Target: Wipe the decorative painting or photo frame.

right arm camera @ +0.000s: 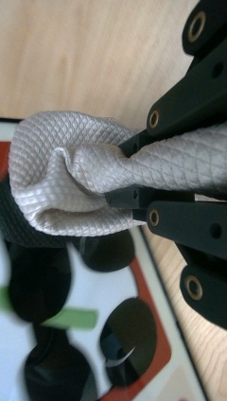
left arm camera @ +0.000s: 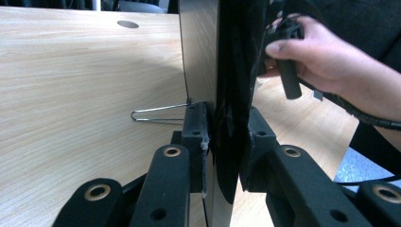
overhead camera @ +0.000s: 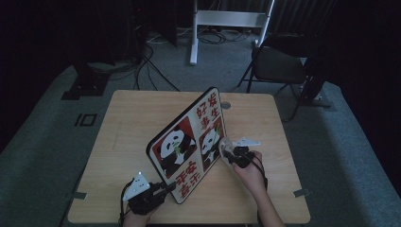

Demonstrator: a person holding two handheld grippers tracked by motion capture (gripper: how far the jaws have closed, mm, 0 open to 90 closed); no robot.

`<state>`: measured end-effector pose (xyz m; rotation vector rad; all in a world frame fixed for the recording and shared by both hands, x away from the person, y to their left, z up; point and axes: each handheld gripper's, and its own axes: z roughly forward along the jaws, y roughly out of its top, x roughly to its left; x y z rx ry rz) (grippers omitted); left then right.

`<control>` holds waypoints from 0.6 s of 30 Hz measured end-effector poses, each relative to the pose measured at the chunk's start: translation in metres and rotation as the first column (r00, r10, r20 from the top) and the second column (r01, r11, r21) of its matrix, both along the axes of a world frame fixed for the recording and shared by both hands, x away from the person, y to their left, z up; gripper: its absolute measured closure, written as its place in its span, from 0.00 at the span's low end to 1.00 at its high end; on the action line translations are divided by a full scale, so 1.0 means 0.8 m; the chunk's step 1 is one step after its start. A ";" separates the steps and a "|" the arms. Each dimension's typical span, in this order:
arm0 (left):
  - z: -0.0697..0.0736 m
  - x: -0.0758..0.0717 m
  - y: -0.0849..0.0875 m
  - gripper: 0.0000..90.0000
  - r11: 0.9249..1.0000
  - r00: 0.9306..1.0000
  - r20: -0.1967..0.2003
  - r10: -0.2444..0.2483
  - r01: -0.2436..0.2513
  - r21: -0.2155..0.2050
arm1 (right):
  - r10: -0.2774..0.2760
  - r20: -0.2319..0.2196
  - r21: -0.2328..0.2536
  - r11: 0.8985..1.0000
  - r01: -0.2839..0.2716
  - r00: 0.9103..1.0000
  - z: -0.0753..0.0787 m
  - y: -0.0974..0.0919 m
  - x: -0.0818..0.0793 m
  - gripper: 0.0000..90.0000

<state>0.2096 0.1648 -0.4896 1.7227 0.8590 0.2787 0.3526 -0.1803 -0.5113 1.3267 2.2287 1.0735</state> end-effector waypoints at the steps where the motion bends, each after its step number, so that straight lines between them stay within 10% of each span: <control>1: 0.000 0.000 0.000 0.85 1.000 1.000 0.000 0.002 -0.002 -0.003 | 0.001 0.007 0.003 1.000 -0.001 1.000 0.004 -0.001 -0.001 0.91; 18: -0.001 0.000 0.000 0.85 1.000 1.000 -0.001 0.002 -0.002 -0.005 | 0.014 0.182 0.093 0.995 -0.031 0.983 0.096 0.000 -0.014 0.91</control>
